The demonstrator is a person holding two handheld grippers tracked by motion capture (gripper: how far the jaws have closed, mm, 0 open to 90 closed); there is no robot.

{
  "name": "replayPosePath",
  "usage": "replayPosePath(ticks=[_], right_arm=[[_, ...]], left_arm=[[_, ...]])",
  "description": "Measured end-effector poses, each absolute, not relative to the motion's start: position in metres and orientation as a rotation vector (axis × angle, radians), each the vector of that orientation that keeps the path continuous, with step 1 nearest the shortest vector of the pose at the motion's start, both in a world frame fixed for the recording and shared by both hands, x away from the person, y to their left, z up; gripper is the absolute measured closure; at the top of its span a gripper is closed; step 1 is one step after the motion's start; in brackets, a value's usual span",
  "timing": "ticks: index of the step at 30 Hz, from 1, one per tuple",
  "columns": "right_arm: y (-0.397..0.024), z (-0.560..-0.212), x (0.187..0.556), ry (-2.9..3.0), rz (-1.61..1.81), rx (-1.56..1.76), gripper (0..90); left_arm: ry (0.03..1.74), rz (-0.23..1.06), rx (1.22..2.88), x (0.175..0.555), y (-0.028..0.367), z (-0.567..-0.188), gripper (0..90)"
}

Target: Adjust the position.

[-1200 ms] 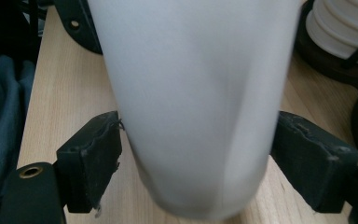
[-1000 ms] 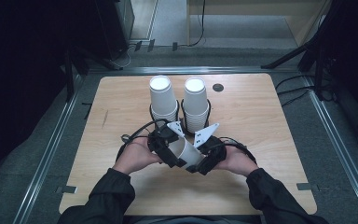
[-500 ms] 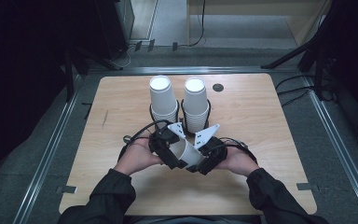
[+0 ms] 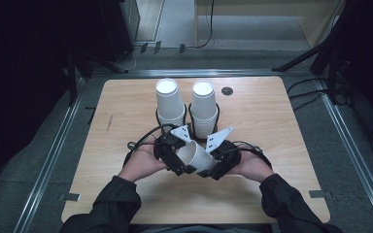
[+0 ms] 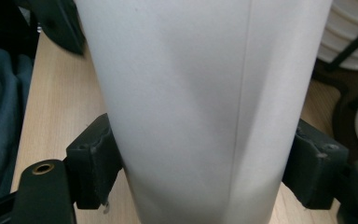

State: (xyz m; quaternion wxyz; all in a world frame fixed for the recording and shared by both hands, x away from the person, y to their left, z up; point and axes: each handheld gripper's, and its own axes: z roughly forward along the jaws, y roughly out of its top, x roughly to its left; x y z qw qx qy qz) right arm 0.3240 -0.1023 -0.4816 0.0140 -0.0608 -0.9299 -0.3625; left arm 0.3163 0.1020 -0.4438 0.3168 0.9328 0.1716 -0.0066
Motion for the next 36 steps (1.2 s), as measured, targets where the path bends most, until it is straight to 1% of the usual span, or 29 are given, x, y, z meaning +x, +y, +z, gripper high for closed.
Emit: replayPosePath(ticks=[4, 6, 22, 28, 31, 36], right_arm=[[-0.108, -0.481, 0.327, -2.875, -1.129, -0.229, 22.4], [-0.11, -0.481, 0.329, -2.863, -1.136, -0.242, 22.3], [-0.122, -0.478, 0.335, -2.86, -1.15, -0.317, 22.3], [-0.129, -0.473, 0.336, -2.869, -1.181, -0.343, 22.3], [-0.132, -0.47, 0.336, -2.87, -1.201, -0.363, 22.3], [-0.139, -0.465, 0.336, -2.862, -1.238, -0.391, 22.3]], left_arm=[[0.462, 0.019, 2.4, 0.318, 0.11, -0.442, 0.9], [0.47, 0.011, 2.372, 0.319, 0.113, -0.441, 0.9], [0.521, 0.002, 2.32, 0.322, 0.128, -0.451, 1.0], [0.534, -0.03, 2.291, 0.323, 0.131, -0.454, 1.0], [0.578, -0.007, 2.291, 0.322, 0.13, -0.454, 1.0], [0.584, -0.037, 2.267, 0.323, 0.13, -0.455, 1.0]])
